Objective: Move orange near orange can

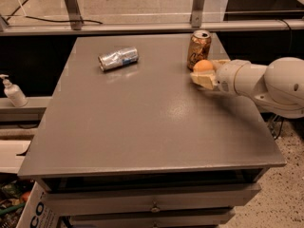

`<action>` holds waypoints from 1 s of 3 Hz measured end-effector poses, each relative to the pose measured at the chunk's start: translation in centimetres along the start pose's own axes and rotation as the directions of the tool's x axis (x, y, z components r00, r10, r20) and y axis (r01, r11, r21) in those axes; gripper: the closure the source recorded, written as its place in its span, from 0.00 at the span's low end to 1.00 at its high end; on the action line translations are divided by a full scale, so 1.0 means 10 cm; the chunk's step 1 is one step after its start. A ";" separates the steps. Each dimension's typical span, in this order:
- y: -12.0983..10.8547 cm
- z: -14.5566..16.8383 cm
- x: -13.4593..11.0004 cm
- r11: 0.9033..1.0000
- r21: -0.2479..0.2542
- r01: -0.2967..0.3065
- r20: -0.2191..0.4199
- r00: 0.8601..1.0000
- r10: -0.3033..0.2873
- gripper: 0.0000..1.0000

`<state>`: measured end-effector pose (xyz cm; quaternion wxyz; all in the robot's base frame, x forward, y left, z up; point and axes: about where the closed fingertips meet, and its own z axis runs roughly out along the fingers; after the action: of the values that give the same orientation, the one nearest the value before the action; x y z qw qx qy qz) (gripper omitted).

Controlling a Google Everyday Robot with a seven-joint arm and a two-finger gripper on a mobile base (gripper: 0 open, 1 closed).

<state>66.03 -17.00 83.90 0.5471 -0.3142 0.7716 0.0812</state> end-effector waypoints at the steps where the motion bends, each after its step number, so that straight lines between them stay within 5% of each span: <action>1: 0.03 0.00 0.02 1.000 -0.003 -0.008 0.001 1.000 0.008 0.00; 3: 0.05 -0.14 -0.01 0.999 -0.024 -0.038 0.037 0.999 0.039 0.00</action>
Offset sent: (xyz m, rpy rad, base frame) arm -0.0053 -0.0041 -0.0071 0.0185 0.0115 -0.0131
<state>64.60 -17.26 84.40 0.5560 -0.3041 0.7662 0.1067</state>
